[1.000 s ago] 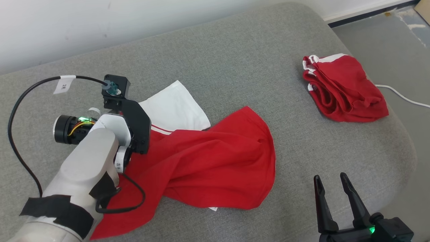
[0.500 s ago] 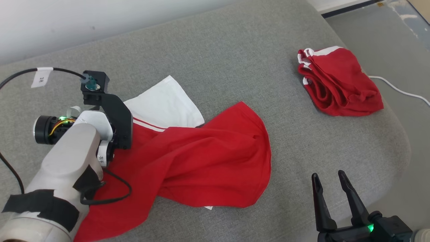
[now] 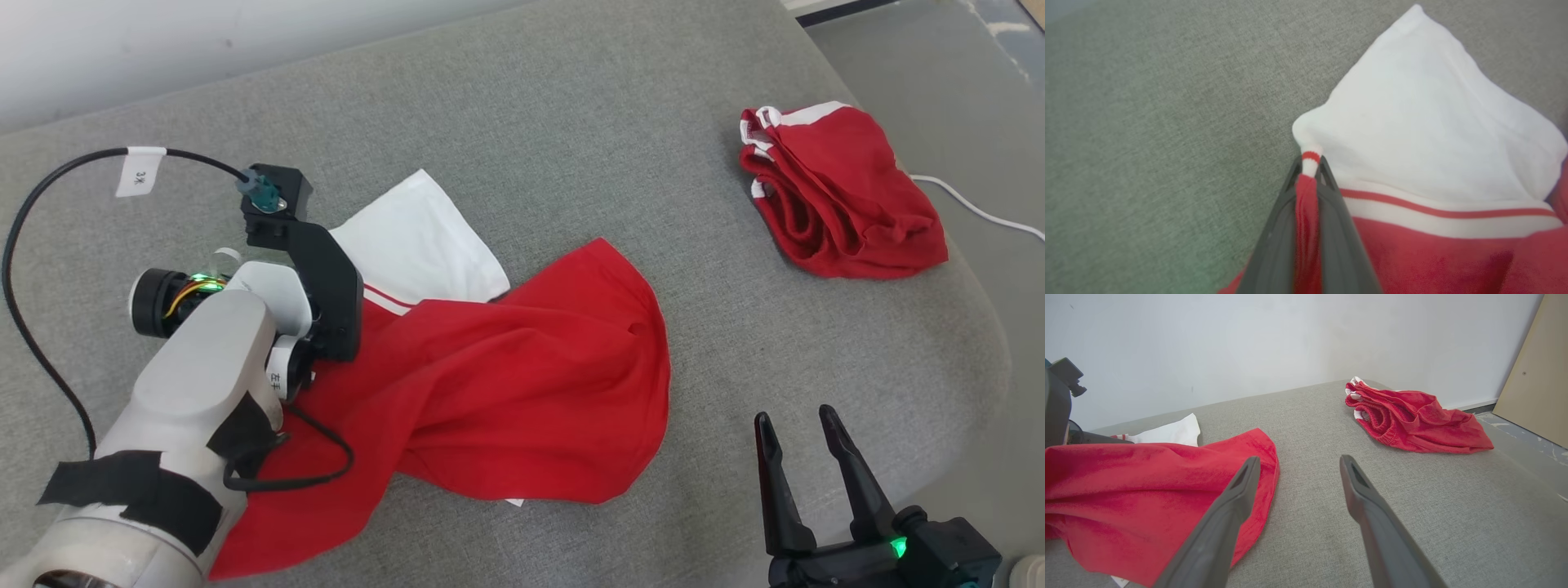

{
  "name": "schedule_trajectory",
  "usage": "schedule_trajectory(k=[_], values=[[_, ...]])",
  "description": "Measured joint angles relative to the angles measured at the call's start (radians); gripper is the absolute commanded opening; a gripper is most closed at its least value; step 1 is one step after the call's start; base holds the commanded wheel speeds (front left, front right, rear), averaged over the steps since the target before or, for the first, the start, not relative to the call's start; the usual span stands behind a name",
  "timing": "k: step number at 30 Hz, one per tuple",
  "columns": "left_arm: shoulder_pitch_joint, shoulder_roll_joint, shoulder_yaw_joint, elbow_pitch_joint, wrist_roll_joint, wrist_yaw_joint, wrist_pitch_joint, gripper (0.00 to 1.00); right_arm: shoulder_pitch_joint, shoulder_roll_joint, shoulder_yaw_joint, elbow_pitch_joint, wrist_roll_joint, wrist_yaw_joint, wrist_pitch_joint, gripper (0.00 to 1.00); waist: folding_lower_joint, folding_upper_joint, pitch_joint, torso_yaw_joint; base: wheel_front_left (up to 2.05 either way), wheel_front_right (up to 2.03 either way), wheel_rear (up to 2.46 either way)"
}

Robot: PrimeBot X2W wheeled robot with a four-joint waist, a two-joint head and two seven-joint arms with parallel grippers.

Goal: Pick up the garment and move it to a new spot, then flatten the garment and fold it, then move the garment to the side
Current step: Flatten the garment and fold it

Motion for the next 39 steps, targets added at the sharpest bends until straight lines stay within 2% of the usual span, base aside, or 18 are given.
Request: schedule_trajectory(k=[3, 6, 9, 12, 15, 17, 22, 27, 31, 35, 39], values=[[0.002, -0.003, -0.004, -0.024, 0.005, -0.013, -0.068, 0.0, -0.001, 0.0, 0.006, 0.005, 0.0, 0.0, 0.0, 1.0, 0.0, 0.0, -0.012, 0.005, 0.0, 0.0, 0.0], [-0.012, -0.006, 0.011, -0.067, 0.012, -0.018, -0.197, 0.0, -0.005, 0.0, 0.011, 0.011, 0.0, 0.0, 0.0, 1.0, 0.0, 0.0, -0.025, 0.007, 0.0, 0.0, 0.0], [-0.044, -0.008, 0.02, -0.109, 0.028, -0.048, -0.302, 0.0, -0.007, 0.0, 0.009, 0.015, 0.0, 0.0, 0.0, 1.0, 0.0, 0.0, -0.041, 0.008, 0.0, 0.0, 0.0], [-0.07, -0.026, 0.048, -0.164, -0.014, -0.089, -0.367, 0.0, -0.006, 0.001, 0.005, 0.016, 0.0, 0.0, 0.0, 1.0, 0.0, 0.0, -0.057, 0.011, 0.0, 0.0, 0.0], [-0.11, -0.031, 0.068, -0.233, -0.045, -0.106, -0.411, 0.0, 0.0, 0.001, -0.001, 0.018, 0.0, 0.0, 0.0, 1.0, 0.0, 0.0, -0.077, 0.018, 0.0, 0.0, 0.0], [-0.121, -0.03, 0.072, -0.258, -0.06, -0.112, -0.419, 0.0, 0.005, 0.001, -0.001, 0.019, 0.001, 0.0, 0.0, 1.0, 0.0, 0.0, -0.084, 0.021, 0.0, 0.0, 0.0], [-0.176, -0.045, 0.103, -0.434, -0.151, -0.118, -0.471, 0.0, 0.018, 0.002, 0.005, 0.026, 0.012, 0.0, 0.0, 1.0, 0.0, 0.0, -0.133, 0.053, 0.0, 0.0, 0.0], [-0.185, -0.074, 0.171, -0.56, -0.241, -0.119, -0.532, 0.0, 0.033, 0.002, 0.002, 0.028, 0.027, 0.0, 0.0, 1.0, -0.0002, 0.0, -0.175, 0.092, 0.0, 0.0, 0.0], [-0.165, -0.086, 0.2, -0.64, -0.314, -0.104, -0.501, 0.0, 0.044, 0.003, -0.006, 0.024, 0.028, 0.0, 0.0, 1.0, -0.0001, 0.0, -0.197, 0.141, 0.0, 0.0, 0.0], [-0.053, -0.06, 0.216, -0.732, -0.363, -0.075, -0.471, 0.0, 0.047, 0.003, -0.012, 0.019, 0.036, 0.0, 0.0, 1.0, -0.0002, -0.0001, -0.211, 0.197, 0.0, 0.0, 0.0], [0.185, 0.001, 0.22, -0.857, -0.423, -0.054, -0.454, 0.0, 0.051, 0.003, -0.015, 0.017, 0.039, 0.0, 0.0, 1.0, -0.0001, 0.0, -0.22, 0.255, 0.0, 0.0, 0.0]])
